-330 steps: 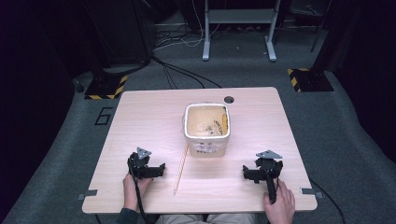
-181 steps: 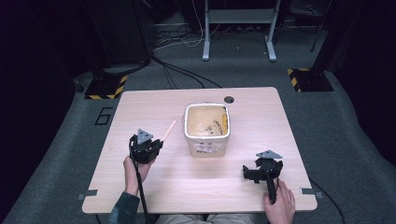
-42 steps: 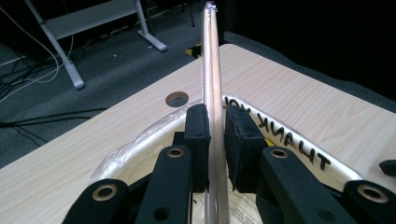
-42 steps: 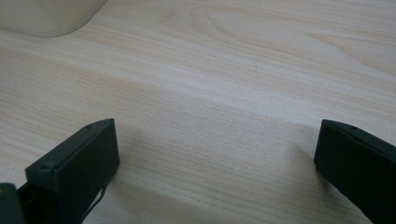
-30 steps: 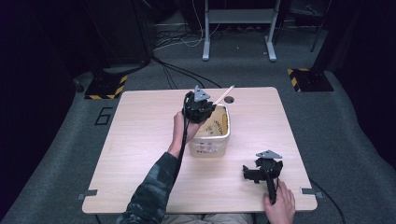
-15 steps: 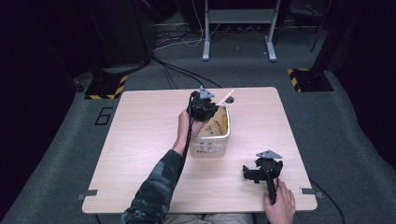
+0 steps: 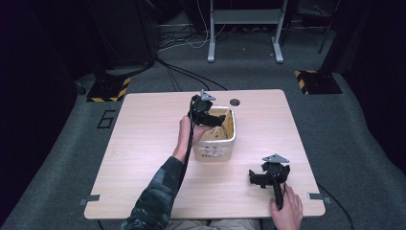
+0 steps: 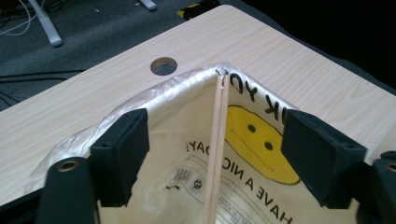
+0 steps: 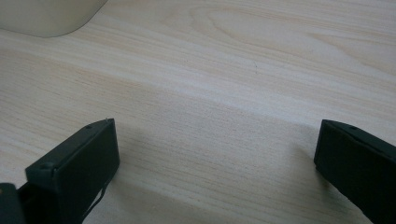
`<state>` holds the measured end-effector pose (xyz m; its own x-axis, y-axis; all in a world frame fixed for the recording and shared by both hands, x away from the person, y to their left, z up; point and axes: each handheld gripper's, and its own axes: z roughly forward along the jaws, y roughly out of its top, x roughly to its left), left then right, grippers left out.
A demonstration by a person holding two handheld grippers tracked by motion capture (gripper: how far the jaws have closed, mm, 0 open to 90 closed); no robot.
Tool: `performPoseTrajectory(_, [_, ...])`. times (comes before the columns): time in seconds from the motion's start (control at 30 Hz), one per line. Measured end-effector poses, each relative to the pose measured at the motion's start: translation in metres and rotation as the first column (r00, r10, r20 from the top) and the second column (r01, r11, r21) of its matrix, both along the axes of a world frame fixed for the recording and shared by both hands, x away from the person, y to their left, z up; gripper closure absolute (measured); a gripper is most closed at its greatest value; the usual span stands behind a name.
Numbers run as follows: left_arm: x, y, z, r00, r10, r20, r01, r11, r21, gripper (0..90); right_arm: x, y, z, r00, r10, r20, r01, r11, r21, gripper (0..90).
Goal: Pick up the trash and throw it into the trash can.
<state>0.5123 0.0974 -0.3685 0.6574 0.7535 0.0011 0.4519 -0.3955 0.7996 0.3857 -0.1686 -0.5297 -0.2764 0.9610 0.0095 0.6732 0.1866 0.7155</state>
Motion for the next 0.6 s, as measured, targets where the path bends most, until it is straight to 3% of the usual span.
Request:
performPoseTrajectory(0.23, [-0.017, 0.022, 0.006, 0.9998, 0.011, 0.019, -0.01, 0.9997, -0.021, 15.4, 0.0, -0.001, 0.0, 1.0, 0.007, 0.0, -0.007, 1.0, -0.008, 0.0])
performPoseTrajectory(0.6, [-0.044, 0.054, 0.007, 0.9995, 0.02, 0.025, -0.02, 0.9997, -0.017, 13.8, 0.0, 0.0, 0.0, 1.0, 0.004, 0.001, -0.004, 1.0, -0.006, 0.0])
